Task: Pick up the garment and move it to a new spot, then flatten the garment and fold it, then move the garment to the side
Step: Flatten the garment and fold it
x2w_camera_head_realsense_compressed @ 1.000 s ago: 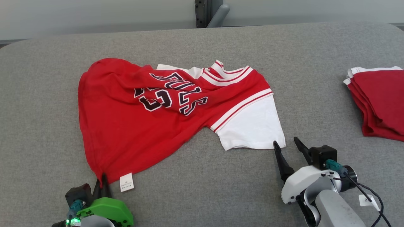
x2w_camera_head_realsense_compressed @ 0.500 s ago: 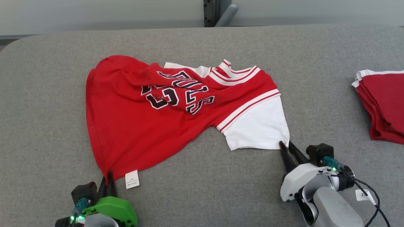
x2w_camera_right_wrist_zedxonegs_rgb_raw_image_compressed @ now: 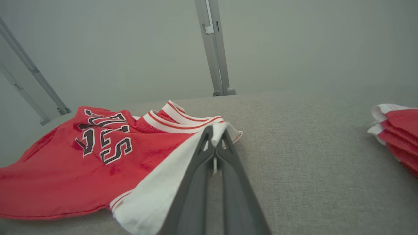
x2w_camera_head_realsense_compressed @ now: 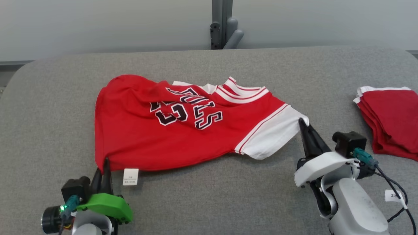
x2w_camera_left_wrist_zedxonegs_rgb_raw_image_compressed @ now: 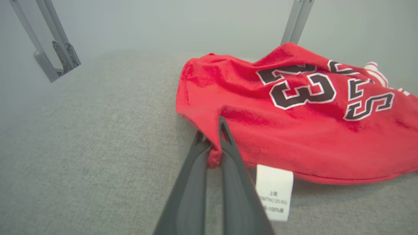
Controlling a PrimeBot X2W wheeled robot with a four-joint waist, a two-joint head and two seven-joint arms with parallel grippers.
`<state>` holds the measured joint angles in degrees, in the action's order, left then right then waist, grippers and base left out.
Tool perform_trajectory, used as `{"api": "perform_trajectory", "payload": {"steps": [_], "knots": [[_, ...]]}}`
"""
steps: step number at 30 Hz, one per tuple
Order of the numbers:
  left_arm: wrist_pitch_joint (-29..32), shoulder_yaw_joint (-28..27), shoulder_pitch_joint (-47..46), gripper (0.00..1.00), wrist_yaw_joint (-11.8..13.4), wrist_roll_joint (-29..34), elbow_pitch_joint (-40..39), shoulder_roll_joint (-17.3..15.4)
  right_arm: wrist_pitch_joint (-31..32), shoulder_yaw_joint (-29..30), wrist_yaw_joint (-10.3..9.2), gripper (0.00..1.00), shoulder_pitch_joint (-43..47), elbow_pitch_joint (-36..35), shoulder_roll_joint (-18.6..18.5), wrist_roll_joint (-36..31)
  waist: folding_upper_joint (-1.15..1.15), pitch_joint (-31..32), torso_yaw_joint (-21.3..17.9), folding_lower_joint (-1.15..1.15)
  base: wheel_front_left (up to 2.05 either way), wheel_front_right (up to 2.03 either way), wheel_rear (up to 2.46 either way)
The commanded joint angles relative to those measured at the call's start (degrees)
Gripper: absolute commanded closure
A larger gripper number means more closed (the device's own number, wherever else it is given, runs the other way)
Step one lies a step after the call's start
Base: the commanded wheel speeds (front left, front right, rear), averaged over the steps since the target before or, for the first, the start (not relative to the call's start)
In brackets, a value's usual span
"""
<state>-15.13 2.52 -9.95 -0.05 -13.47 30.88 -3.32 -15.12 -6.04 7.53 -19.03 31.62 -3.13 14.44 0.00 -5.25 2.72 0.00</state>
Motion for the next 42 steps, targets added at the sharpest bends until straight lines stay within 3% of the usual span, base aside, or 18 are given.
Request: {"api": "perform_trajectory", "payload": {"steps": [1,5,12,19,27,30,31,36,39,42], "knots": [[0.0,-1.0,-0.4,1.00,-0.6,1.1,-1.9,-1.5,0.0,0.1,-0.09,1.00,0.7,-3.1,-0.9,1.0,0.00,4.7,-1.4,0.00,0.00,0.00,0.00],[0.0,-2.4,-3.9,1.00,-2.4,2.7,-6.9,-4.3,0.0,0.4,-0.08,1.00,-1.9,-12.0,-2.0,3.3,0.00,6.8,-2.5,0.00,0.00,0.00,0.00],[3.2,-2.5,-14.5,1.00,-4.6,5.7,-16.8,-13.1,0.0,2.4,-0.09,1.00,-9.6,-25.6,-6.2,7.7,0.00,8.0,-3.3,0.00,0.00,0.00,0.00],[11.3,-1.6,-25.9,1.00,-5.9,5.7,-24.2,-18.4,0.5,2.5,-0.09,1.00,-18.6,-29.8,-11.4,9.7,0.00,3.8,-3.0,0.00,0.00,0.00,0.00],[18.1,4.6,-39.4,1.00,-6.8,5.7,-16.3,-17.3,5.4,-1.0,-0.09,1.00,-35.3,-21.0,-16.3,7.7,0.00,-11.8,-2.7,0.00,0.00,0.00,0.00],[15.8,6.6,-48.8,1.00,-6.6,8.1,-11.7,-16.5,4.3,-2.6,-0.07,1.00,-45.9,-14.9,-18.2,4.2,0.00,-17.2,-2.9,0.00,0.00,0.00,0.00],[15.8,6.6,-48.8,1.00,-6.6,8.1,-11.7,-16.5,4.3,-2.6,-0.07,1.00,-45.9,-14.9,-18.2,4.2,0.00,-17.2,-2.9,0.00,0.00,0.00,0.00],[7.7,7.1,-63.7,1.00,-4.3,11.2,-3.5,-16.4,1.2,0.0,-0.09,1.00,-62.3,-5.9,-18.8,-0.8,0.00,-20.8,-3.6,0.00,0.00,0.00,0.00],[4.0,7.6,-67.3,1.00,-4.3,11.6,1.2,-16.6,0.2,-0.2,-0.10,1.00,-66.0,-2.8,-19.0,-2.1,0.00,-20.1,-4.2,0.00,0.00,0.00,0.00],[1.9,7.5,-66.2,1.00,-5.2,10.1,6.0,-16.5,-0.1,0.0,-0.11,1.00,-64.0,-2.8,-19.3,-0.8,0.00,-19.1,-4.9,0.00,0.00,0.00,0.00]]}}
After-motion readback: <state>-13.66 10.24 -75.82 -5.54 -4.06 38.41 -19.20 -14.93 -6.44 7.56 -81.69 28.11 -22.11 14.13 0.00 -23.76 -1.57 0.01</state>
